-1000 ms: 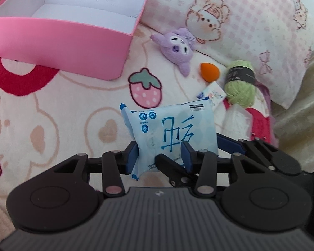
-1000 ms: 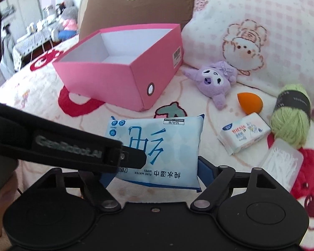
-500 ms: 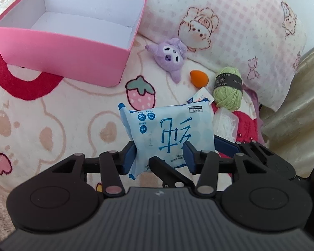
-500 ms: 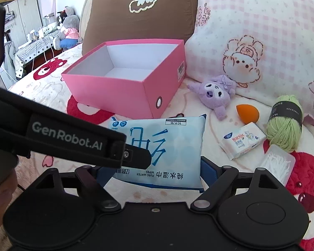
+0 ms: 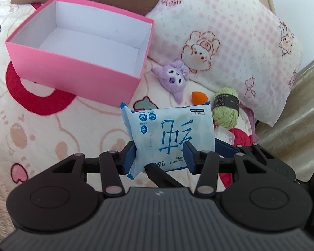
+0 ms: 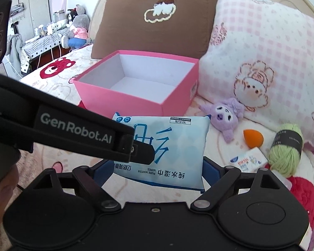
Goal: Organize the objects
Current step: 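Lift the wet-wipes pack with the left tool and carry it over the pink box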
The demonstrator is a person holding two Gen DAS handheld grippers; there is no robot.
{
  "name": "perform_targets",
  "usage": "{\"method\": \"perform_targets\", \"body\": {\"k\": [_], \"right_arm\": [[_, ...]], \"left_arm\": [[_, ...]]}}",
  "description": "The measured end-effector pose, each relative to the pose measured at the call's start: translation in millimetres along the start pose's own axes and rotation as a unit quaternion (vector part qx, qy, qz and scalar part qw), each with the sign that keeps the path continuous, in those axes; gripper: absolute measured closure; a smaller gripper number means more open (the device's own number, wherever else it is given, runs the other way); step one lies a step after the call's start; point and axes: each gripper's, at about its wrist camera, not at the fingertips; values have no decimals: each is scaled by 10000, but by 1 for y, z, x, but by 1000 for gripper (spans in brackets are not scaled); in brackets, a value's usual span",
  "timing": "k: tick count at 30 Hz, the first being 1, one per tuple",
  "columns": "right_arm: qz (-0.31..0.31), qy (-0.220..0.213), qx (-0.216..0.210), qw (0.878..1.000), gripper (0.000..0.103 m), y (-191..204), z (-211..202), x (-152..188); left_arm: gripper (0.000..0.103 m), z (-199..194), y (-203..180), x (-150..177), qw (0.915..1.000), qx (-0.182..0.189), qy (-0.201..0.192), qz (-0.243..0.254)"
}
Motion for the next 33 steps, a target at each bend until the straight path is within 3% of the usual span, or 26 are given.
{"method": "perform_targets", "body": {"k": [4, 8, 12, 19, 24, 27, 33], "right_arm": [[-51, -48, -29, 10000, 11, 3, 2, -10], [-189, -126, -129, 9997, 11, 11, 4, -22], [-361, -192, 88, 9991, 11, 19, 7, -33], [-294, -415, -103, 9987, 12, 15, 10, -60], [-416, -548, -59, 9976, 24, 8, 19, -88], [-436, -468, -21, 9979, 33, 1, 39, -100], [-674, -296, 1, 9973, 39, -9, 75, -117]], "left_arm": [[56, -8, 0, -8, 9998, -88, -146, 84], [50, -22, -11, -9, 9958, -376, -552, 623], [50, -31, -6, -20, 9960, -306, -623, 563], [50, -35, 9, -62, 9965, -234, -687, 423], [54, -25, 18, -93, 9927, -404, -940, 633], [54, -13, 27, -112, 9927, -494, -921, 594], [54, 17, 39, -152, 9926, -675, -775, 643]]}}
Point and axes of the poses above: each gripper's, at about its wrist camera, not at the fingertips, and z roughly the way its jaws point, y to its left, x to its underside, and after that the axes turned 12 degrees about -z, right-handed
